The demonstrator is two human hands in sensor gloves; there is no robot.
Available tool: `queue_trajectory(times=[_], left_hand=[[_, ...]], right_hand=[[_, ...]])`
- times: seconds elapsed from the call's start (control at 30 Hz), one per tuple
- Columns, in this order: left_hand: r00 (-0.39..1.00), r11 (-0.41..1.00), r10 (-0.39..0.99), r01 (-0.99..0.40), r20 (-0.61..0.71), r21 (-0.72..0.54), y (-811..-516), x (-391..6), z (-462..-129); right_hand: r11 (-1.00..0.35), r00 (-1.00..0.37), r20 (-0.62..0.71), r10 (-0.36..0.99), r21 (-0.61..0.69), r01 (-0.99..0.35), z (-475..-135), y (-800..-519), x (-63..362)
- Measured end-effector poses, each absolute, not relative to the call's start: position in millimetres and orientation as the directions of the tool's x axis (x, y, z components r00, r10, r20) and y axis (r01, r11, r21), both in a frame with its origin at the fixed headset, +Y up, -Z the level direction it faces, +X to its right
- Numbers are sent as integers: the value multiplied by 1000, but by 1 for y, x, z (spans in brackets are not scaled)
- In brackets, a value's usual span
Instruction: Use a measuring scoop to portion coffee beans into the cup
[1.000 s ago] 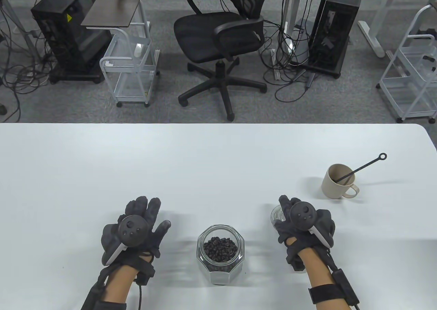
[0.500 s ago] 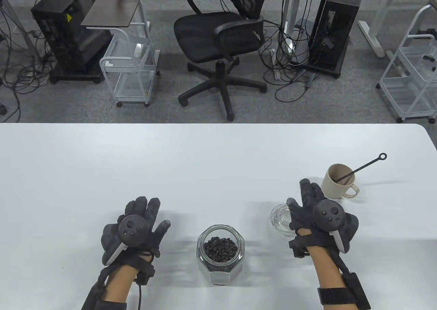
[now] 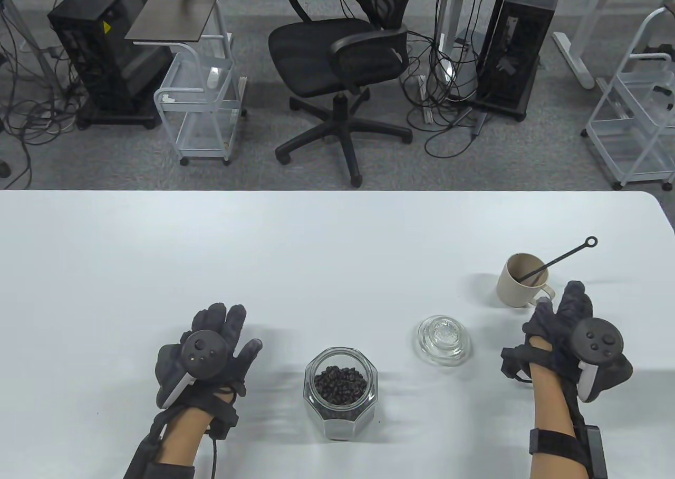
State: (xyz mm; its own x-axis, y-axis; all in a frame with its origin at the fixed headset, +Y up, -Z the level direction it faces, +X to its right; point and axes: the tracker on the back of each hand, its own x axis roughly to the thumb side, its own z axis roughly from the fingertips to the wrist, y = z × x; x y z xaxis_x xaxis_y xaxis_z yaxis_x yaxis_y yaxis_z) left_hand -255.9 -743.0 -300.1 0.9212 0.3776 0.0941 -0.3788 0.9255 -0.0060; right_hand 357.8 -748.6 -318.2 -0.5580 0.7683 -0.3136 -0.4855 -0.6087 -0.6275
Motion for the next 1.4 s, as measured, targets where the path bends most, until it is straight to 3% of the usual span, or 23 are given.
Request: queue_trajectory(times=[0.3, 0.73, 1.1, 1.4], left_hand=[[919, 923, 385, -385, 88, -24, -745, -259, -305], [918, 921, 390, -387, 75, -48, -749, -259, -307], [913, 915, 403, -401, 62, -35, -750, -261, -304], [910, 912, 410, -408, 64, -30, -750, -262, -304]], right_hand=[[-609, -481, -375, 792, -534, -586, -342, -777, 383], [-439, -304, -317, 898, -605, -665, -345, -790, 390], [-456, -410, -228, 883, -627, -632, -343, -777, 378], [-419, -473, -80, 877, -606, -676, -342, -741, 346]])
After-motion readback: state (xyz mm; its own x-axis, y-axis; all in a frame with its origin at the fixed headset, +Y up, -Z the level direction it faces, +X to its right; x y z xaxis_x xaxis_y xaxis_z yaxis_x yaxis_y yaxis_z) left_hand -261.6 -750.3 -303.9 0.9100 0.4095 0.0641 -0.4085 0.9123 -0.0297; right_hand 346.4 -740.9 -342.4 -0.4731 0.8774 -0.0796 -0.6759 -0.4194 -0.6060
